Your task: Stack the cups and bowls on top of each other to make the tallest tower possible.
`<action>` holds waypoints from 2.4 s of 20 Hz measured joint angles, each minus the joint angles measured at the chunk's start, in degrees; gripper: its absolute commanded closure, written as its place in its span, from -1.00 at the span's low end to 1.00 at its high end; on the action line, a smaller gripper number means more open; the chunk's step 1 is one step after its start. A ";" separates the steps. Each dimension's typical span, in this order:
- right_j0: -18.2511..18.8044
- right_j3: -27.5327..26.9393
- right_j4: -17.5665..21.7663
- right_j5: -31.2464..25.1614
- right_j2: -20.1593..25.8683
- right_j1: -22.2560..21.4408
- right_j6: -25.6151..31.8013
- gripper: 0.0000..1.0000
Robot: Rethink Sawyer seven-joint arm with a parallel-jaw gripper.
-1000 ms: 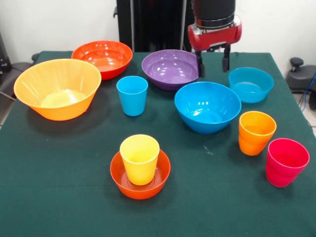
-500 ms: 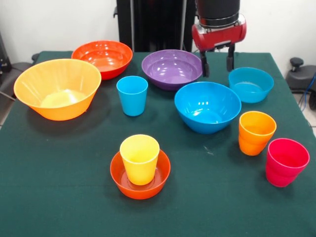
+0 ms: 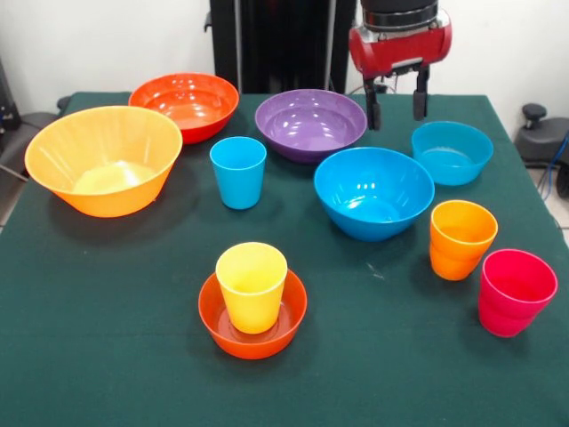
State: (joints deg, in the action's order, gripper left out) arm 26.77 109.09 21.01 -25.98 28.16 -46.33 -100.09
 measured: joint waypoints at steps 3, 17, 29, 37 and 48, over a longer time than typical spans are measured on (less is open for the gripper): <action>0.15 0.00 0.01 0.00 0.29 -0.89 0.00 -1.00; 1.09 0.09 -1.96 -1.51 -1.66 -3.81 -0.01 -1.00; 0.77 -0.45 -6.40 -1.69 -14.29 -3.70 -6.27 -1.00; 1.69 -3.08 -7.66 -0.60 -20.63 0.80 -13.61 -1.00; 2.45 -6.22 -7.69 6.22 -25.85 8.52 -15.15 -1.00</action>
State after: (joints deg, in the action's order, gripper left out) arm 29.22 102.87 13.32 -19.76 2.31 -37.81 -115.24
